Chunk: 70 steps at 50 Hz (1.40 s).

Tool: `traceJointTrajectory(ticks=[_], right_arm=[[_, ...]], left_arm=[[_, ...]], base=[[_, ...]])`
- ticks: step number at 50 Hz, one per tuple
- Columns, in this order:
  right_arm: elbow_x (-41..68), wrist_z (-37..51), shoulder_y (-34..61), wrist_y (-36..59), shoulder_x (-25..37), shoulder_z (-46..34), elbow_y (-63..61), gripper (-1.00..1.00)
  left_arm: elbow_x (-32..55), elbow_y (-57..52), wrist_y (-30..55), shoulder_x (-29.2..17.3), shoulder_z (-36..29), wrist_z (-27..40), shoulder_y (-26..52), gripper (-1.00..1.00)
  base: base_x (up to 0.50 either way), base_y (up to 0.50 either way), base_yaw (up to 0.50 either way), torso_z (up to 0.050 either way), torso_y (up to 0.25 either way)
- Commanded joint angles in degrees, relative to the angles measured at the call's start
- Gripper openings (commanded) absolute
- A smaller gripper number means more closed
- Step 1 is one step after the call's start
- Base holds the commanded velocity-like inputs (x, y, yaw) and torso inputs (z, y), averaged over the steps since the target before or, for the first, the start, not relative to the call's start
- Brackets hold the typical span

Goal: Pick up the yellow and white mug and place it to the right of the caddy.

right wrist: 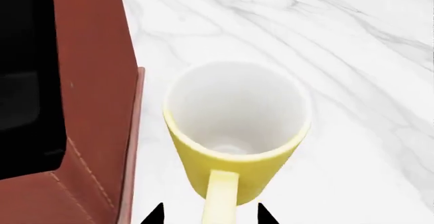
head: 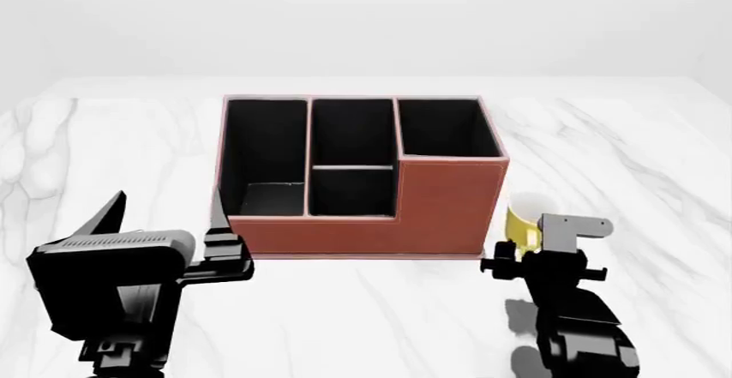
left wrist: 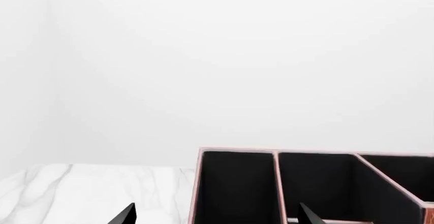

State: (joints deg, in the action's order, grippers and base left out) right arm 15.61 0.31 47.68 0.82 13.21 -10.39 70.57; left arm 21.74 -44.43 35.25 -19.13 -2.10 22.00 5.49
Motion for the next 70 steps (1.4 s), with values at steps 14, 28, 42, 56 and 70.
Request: traceJointTrajectory(ticks=[14, 28, 42, 56, 70], right_arm=[[3.62, 9.29, -17.93, 22.47, 5.82, 1.91, -50.13, 1.00], [7.45, 14.93, -32.08, 29.44, 9.81, 5.31, -76.81, 1.00], [10.13, 19.21, -41.47, 34.14, 13.58, 8.18, -98.52, 1.00], [14.30, 24.28, -46.12, 41.66, 17.54, 13.09, -118.05, 1.00], [20.09, 29.83, -50.19, 43.32, 22.10, 17.54, -130.51, 1.00]], left_arm=[[0.62, -0.08, -0.31, -0.44, 0.05, 0.43, -0.21, 1.00], [1.08, -0.44, -0.46, -0.74, 0.31, 0.72, -0.45, 1.00], [1.18, -2.17, -0.14, -1.18, 0.10, 1.46, -1.11, 1.00], [1.27, -5.68, -0.26, -1.98, 0.42, 2.46, -3.23, 1.00], [0.15, -12.00, -0.59, -3.52, -0.24, 4.43, -6.66, 1.00]], base=[[0.00, 0.00, 0.00, 0.000, 0.000], [0.00, 0.00, 0.00, 0.000, 0.000], [0.00, 0.00, 0.00, 0.000, 0.000], [0.00, 0.00, 0.00, 0.000, 0.000], [0.00, 0.00, 0.00, 0.000, 0.000]])
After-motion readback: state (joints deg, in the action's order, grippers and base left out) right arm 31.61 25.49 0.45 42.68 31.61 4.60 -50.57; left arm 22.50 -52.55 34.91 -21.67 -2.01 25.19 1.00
